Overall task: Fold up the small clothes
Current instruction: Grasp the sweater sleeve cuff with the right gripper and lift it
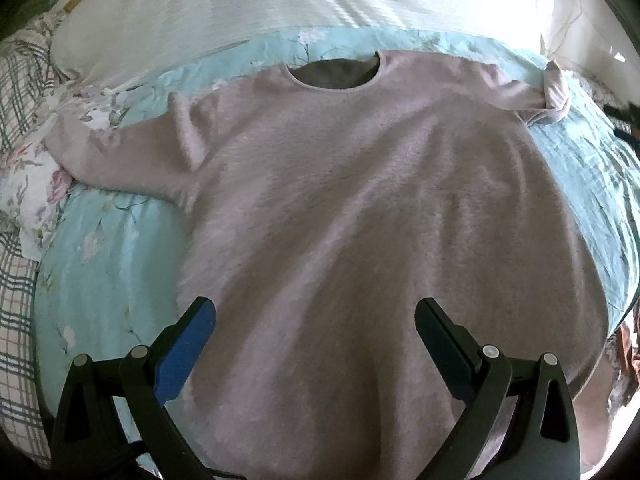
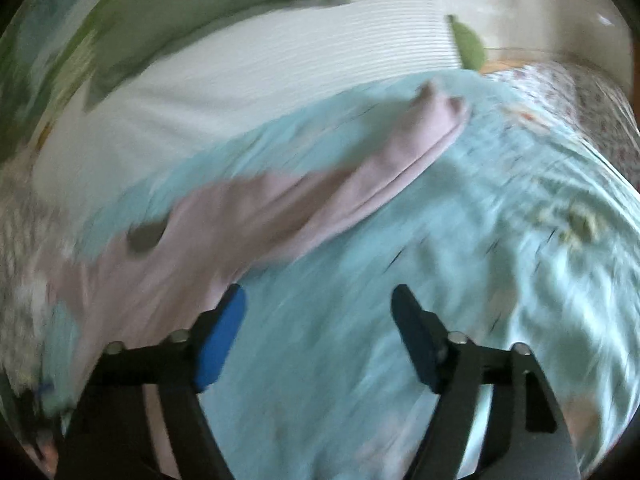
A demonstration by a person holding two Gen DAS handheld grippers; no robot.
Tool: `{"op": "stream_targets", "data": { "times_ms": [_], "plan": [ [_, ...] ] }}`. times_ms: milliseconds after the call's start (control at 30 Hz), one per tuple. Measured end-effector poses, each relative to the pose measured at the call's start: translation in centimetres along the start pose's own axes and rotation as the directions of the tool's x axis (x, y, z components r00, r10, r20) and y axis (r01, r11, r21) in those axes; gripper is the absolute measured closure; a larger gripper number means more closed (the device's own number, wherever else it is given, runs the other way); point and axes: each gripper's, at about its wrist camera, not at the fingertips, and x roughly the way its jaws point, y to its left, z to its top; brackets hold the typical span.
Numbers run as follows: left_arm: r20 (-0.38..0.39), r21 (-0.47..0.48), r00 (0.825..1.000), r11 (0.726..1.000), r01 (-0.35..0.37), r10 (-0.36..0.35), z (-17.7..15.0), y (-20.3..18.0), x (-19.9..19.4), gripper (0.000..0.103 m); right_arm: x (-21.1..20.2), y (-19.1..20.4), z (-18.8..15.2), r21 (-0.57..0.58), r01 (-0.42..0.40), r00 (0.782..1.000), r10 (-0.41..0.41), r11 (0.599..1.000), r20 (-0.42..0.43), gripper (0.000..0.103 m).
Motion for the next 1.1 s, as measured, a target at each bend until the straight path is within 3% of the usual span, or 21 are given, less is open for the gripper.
{"op": "stream_targets", "data": {
  "times_ms": [67, 100, 133, 333, 467, 567, 633, 700, 767, 933, 1100],
  "plan": [
    [-0.029, -0.004, 1.0, 1.0, 0.003, -0.003, 0.7, -0.2, 1.0, 0.003, 1.9, -4.0, 2.9, 0.119, 0.021, 1.0, -0.023, 0.993, 0.017, 0.05],
    [-0.042, -0.007, 0.999, 1.0, 0.008, -0.008, 0.8, -0.3, 1.4, 0.003, 3.2, -6.3, 4.4, 0.194, 0.031, 0.999, -0.034, 0.981, 0.017, 0.063],
    [-0.058, -0.008, 0.998, 1.0, 0.008, -0.009, 1.2, -0.4, 2.0, 0.003, 3.7, -7.2, 4.9, 0.225, 0.029, 0.999, -0.033, 0.974, 0.017, 0.066],
    [-0.12, -0.007, 0.993, 1.0, 0.018, -0.019, 3.1, -1.3, 5.0, 0.003, 9.9, -13.3, 12.3, 0.362, 0.044, 0.996, -0.071, 0.931, 0.063, 0.066],
    [-0.164, -0.006, 0.986, 1.0, 0.023, -0.024, 4.1, -2.0, 7.0, 0.003, 13.9, -15.6, 15.8, 0.364, 0.135, 0.987, -0.158, 0.922, 0.033, 0.066],
    [-0.18, -0.002, 0.984, 1.0, 0.019, -0.019, 4.5, -2.0, 8.0, 0.003, 16.4, -17.5, 17.3, 0.37, 0.199, 0.976, -0.218, 0.907, 0.009, 0.066],
    [-0.191, -0.006, 0.981, 1.0, 0.016, -0.017, 4.6, -1.8, 8.6, 0.003, 17.1, -18.4, 17.6, 0.377, 0.178, 0.981, -0.195, 0.909, 0.007, 0.066],
    [-0.201, -0.015, 0.979, 1.0, 0.023, -0.025, 4.6, -1.7, 8.9, 0.003, 17.2, -18.4, 17.7, 0.362, 0.157, 0.983, -0.18, 0.919, 0.029, 0.067],
    [-0.195, -0.016, 0.98, 0.999, 0.031, -0.033, 4.6, -1.6, 8.9, 0.003, 16.9, -17.6, 17.6, 0.333, 0.115, 0.99, -0.135, 0.936, 0.038, 0.094],
    [-0.165, -0.016, 0.985, 0.999, 0.052, -0.053, 4.2, -1.6, 8.0, 0.003, 13.9, -12.9, 17.4, 0.195, 0.031, 0.995, -0.048, 0.98, 0.083, 0.097],
    [-0.131, -0.025, 0.988, 0.997, 0.077, -0.08, 3.5, -1.4, 6.5, 0.003, 10.4, -5.8, 15.9, 0.09, -0.068, 0.994, 0.06, 0.994, 0.092, 0.097]
  ]
}}
